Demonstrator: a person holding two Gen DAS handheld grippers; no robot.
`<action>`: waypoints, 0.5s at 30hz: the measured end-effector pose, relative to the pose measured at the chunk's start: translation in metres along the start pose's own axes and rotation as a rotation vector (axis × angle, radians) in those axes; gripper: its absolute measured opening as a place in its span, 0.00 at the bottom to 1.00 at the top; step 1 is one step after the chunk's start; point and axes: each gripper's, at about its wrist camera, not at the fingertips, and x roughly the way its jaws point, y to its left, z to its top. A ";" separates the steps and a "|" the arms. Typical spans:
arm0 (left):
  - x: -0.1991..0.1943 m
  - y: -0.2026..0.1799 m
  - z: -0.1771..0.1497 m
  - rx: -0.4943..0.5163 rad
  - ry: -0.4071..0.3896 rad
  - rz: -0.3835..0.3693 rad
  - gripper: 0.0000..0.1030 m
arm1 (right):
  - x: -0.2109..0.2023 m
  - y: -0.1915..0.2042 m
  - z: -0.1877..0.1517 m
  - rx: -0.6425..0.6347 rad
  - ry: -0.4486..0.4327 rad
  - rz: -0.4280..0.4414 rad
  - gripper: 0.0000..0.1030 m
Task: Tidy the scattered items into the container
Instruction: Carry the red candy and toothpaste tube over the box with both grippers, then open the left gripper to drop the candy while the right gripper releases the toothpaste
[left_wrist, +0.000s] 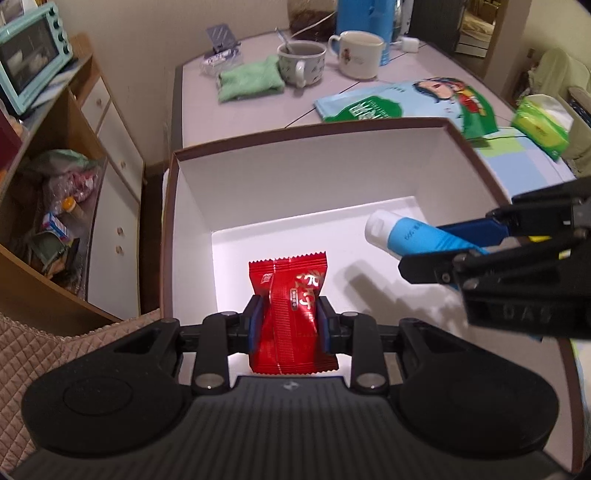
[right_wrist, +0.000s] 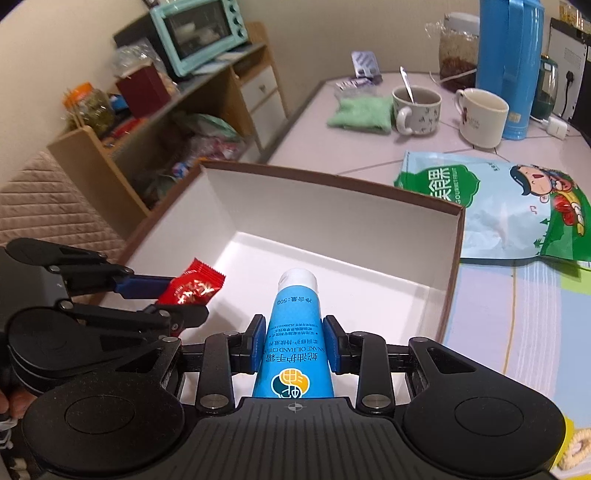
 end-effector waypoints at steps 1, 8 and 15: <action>0.006 0.001 0.003 -0.004 0.008 -0.004 0.25 | 0.005 -0.001 0.002 0.002 0.003 -0.009 0.32; 0.038 0.009 0.021 -0.036 0.044 -0.023 0.25 | 0.027 -0.005 0.013 -0.011 0.003 -0.061 0.32; 0.052 0.013 0.029 -0.055 0.060 -0.021 0.25 | 0.036 -0.007 0.022 -0.042 -0.001 -0.105 0.42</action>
